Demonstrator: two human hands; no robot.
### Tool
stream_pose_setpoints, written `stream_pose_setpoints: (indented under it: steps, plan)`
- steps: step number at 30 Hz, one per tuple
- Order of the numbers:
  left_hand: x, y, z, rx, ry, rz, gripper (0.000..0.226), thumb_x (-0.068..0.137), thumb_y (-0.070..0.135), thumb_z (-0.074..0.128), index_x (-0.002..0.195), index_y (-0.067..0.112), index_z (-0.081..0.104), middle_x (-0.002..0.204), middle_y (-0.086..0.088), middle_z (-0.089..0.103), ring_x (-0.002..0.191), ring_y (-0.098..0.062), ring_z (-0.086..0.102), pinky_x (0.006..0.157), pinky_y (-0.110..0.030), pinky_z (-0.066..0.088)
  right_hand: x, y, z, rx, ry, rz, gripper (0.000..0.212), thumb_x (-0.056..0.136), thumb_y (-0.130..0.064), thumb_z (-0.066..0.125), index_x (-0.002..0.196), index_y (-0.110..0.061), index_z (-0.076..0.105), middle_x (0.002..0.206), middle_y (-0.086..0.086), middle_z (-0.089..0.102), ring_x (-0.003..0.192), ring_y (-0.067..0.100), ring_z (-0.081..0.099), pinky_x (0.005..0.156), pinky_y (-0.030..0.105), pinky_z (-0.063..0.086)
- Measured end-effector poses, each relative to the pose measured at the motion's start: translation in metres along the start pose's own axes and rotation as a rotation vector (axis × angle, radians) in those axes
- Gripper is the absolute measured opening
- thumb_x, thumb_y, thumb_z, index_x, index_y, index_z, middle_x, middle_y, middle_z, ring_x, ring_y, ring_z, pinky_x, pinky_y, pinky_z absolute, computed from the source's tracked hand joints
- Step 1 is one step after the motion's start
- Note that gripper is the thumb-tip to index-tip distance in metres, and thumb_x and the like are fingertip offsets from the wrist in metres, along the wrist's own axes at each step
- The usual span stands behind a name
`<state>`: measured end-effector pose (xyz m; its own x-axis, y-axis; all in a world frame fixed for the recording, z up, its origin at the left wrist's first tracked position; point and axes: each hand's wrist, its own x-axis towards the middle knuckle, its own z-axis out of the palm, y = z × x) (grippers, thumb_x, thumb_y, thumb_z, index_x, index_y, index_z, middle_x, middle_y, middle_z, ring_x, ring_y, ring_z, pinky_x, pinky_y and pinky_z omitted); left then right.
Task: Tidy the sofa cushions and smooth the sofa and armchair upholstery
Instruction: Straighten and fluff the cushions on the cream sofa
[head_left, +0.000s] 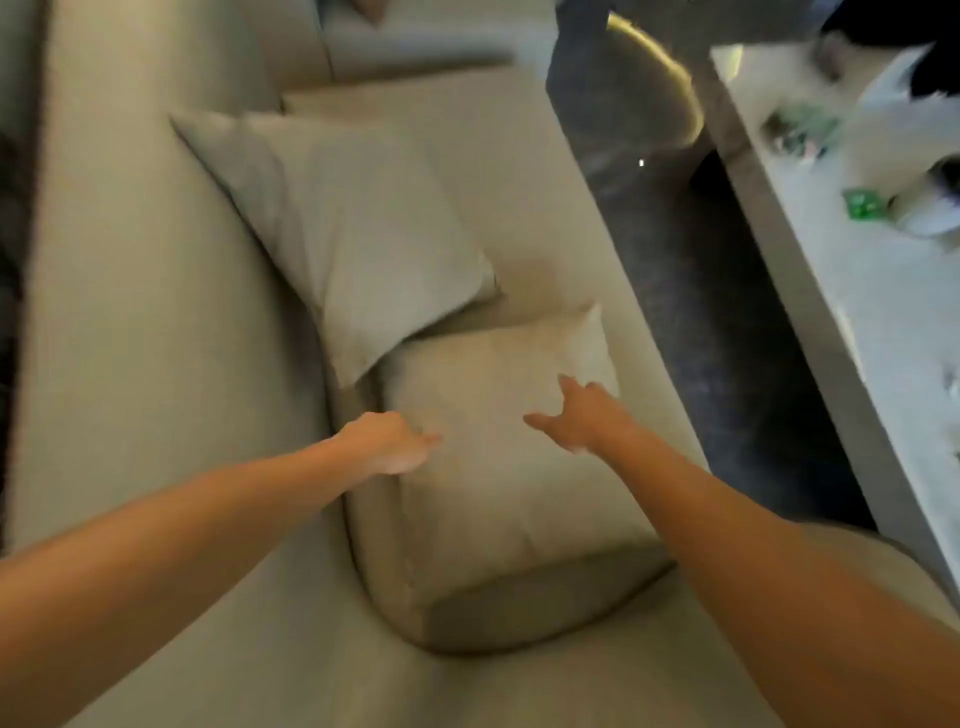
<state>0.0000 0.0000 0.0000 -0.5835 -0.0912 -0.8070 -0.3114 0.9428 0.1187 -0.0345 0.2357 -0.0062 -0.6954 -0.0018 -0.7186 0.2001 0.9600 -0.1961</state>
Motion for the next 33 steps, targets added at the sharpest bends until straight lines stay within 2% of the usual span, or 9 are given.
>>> stream_pose_setpoints:
  steps: [3,5,9,14,18,21,25,30,33]
  plan:
    - [0.042,-0.004,0.035,-0.176,-0.008,-0.047,0.101,0.073,0.084,0.042,0.142,0.01,0.04,0.14,-0.013,0.052,0.127,-0.033,0.049,0.099,-0.035,0.043,0.026,0.003,0.042,0.129,0.044,0.208,0.117,0.07,-0.086,0.054,0.15,-0.044,-0.02,0.163,0.011,-0.025,0.144,0.057,-0.012,0.105,0.08,0.008]
    - [0.063,-0.004,0.055,-0.325,0.006,-0.079,0.117,0.068,0.085,0.049,0.148,0.004,0.022,0.146,-0.014,0.045,0.132,-0.034,0.044,0.103,-0.037,0.042,0.036,0.008,0.066,0.235,0.094,0.234,0.123,0.059,-0.091,0.057,0.14,-0.058,-0.029,0.161,0.006,-0.033,0.142,0.058,-0.018,0.101,0.084,0.004]
    - [0.089,0.0,0.073,-0.777,0.048,-0.162,0.137,0.049,0.076,0.077,0.149,0.014,0.007,0.15,-0.01,0.035,0.132,-0.034,0.041,0.107,-0.049,0.038,0.06,0.027,0.078,0.374,0.186,0.224,0.121,0.043,-0.097,0.056,0.127,-0.073,-0.028,0.164,0.0,-0.02,0.145,0.052,0.0,0.102,0.082,0.011]
    - [0.066,0.007,0.062,-1.051,0.19,-0.182,0.094,0.049,0.046,0.093,0.116,0.02,0.034,0.117,-0.005,0.056,0.099,-0.026,0.059,0.093,-0.047,0.049,0.051,0.031,0.065,0.45,0.159,0.213,0.116,0.039,-0.1,0.052,0.129,-0.076,-0.017,0.163,-0.003,-0.006,0.145,0.044,0.009,0.11,0.069,0.019]
    - [0.008,0.005,0.033,-0.964,0.302,-0.147,0.058,0.065,0.036,0.086,0.102,0.018,0.045,0.105,-0.006,0.061,0.089,-0.023,0.06,0.078,-0.039,0.052,0.032,0.026,0.055,0.629,0.092,0.232,0.092,0.068,-0.09,0.047,0.147,-0.062,0.008,0.164,0.012,0.012,0.148,0.041,0.015,0.12,0.057,0.013]
    - [-0.044,-0.019,0.001,-0.848,0.329,-0.073,0.037,0.074,0.031,0.079,0.084,0.017,0.047,0.092,-0.003,0.06,0.077,-0.017,0.056,0.059,-0.031,0.044,0.005,0.004,0.066,0.778,-0.034,0.142,0.065,0.085,-0.075,0.045,0.145,-0.056,0.028,0.164,0.005,0.024,0.149,0.031,0.023,0.122,0.05,0.013]
    - [-0.099,-0.063,-0.023,-0.693,0.399,0.006,0.036,0.075,0.027,0.074,0.072,0.018,0.039,0.089,-0.01,0.055,0.071,-0.02,0.05,0.045,-0.018,0.038,-0.025,-0.061,0.098,1.068,-0.318,0.099,0.08,0.085,-0.077,0.046,0.15,-0.031,0.04,0.158,-0.005,0.038,0.142,0.016,0.036,0.122,0.044,0.023]
    - [-0.124,-0.106,-0.034,-0.442,0.451,0.078,0.045,0.066,0.042,0.078,0.069,0.018,0.039,0.075,-0.002,0.052,0.067,-0.017,0.046,0.052,-0.029,0.029,-0.027,-0.133,0.125,1.11,-0.409,0.064,0.078,0.093,-0.073,0.03,0.157,-0.03,0.019,0.164,-0.003,0.024,0.148,0.018,0.026,0.123,0.045,0.018]
    - [-0.126,-0.097,-0.048,-0.329,0.52,0.247,0.046,0.068,0.05,0.07,0.063,0.022,0.033,0.063,0.007,0.045,0.058,-0.014,0.04,0.05,-0.031,0.029,-0.03,-0.124,0.111,1.058,-0.446,0.137,0.078,0.09,-0.076,0.031,0.155,-0.035,0.023,0.161,-0.003,0.032,0.144,0.023,0.033,0.118,0.051,0.026]
